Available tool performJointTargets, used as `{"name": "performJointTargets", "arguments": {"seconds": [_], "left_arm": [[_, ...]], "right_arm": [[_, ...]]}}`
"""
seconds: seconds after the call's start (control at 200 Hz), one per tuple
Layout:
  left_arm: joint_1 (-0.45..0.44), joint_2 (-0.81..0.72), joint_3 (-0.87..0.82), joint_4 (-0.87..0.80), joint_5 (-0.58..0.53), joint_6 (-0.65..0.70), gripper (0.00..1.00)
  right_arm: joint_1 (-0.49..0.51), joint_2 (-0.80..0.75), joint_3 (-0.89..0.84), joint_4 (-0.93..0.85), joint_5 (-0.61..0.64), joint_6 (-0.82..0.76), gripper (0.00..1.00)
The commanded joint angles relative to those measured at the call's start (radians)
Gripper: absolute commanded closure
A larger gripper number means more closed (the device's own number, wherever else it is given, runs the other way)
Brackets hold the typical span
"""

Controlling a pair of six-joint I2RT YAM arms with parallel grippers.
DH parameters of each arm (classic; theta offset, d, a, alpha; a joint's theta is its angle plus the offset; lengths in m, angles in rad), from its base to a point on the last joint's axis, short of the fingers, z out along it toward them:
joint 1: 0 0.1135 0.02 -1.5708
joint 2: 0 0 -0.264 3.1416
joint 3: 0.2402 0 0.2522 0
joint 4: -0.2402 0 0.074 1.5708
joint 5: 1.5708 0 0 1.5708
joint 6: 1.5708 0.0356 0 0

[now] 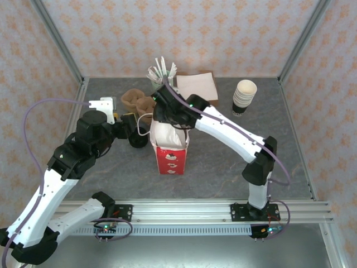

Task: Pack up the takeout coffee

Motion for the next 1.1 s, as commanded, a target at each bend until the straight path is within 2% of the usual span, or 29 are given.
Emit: {"name": "performJointTargets", "arguments": {"seconds": [0.0, 0.1, 0.16, 0.225, 0.33, 0.42, 0.525, 0.621, 0.771, 0.876, 1.006, 1.096], "left_arm": [[-0.004, 0.022, 0.017, 0.070, -0.112, 0.013, 0.31], [0.008, 0.049, 0.008, 0.119, -0.215, 0.020, 0.19], [0.024, 0.065, -0.013, 0.163, -0.273, 0.038, 0.13], [0.059, 0.081, -0.050, 0.209, -0.344, 0.042, 0.00], [0.144, 0.084, -0.149, 0.304, -0.408, 0.051, 0.00], [0.227, 0.069, -0.279, 0.419, -0.440, 0.056, 0.00], [0.277, 0.053, -0.463, 0.632, -0.434, 0.141, 0.00], [0.326, 0.073, -0.618, 0.831, -0.410, 0.175, 0.00], [0.417, 0.198, -0.761, 1.069, -0.343, 0.211, 0.00], [0.469, 0.324, -0.806, 1.213, -0.303, 0.213, 0.00], [0.494, 0.443, -0.832, 1.379, -0.182, 0.185, 0.00], [0.494, 0.506, -0.808, 1.387, -0.142, 0.198, 0.00]], "right_arm": [[-0.003, -0.102, 0.107, -0.054, 0.051, -0.100, 0.56], [-0.008, -0.170, 0.128, -0.058, 0.145, -0.176, 0.49], [-0.020, -0.237, 0.077, -0.035, 0.243, -0.226, 0.44], [-0.059, -0.323, -0.026, 0.006, 0.297, -0.263, 0.36], [-0.185, -0.491, -0.286, 0.108, 0.322, -0.295, 0.24], [-0.339, -0.642, -0.558, 0.232, 0.323, -0.302, 0.15], [-0.499, -0.793, -0.886, 0.415, 0.322, -0.347, 0.08], [-0.624, -0.859, -1.158, 0.630, 0.306, -0.379, 0.00], [-0.718, -0.815, -1.460, 1.001, 0.308, -0.521, 0.01], [-0.795, -0.735, -1.538, 1.167, 0.254, -0.542, 0.01], [-0.851, -0.595, -1.582, 1.381, 0.188, -0.603, 0.01], [-0.860, -0.485, -1.607, 1.559, 0.138, -0.654, 0.01]]}}
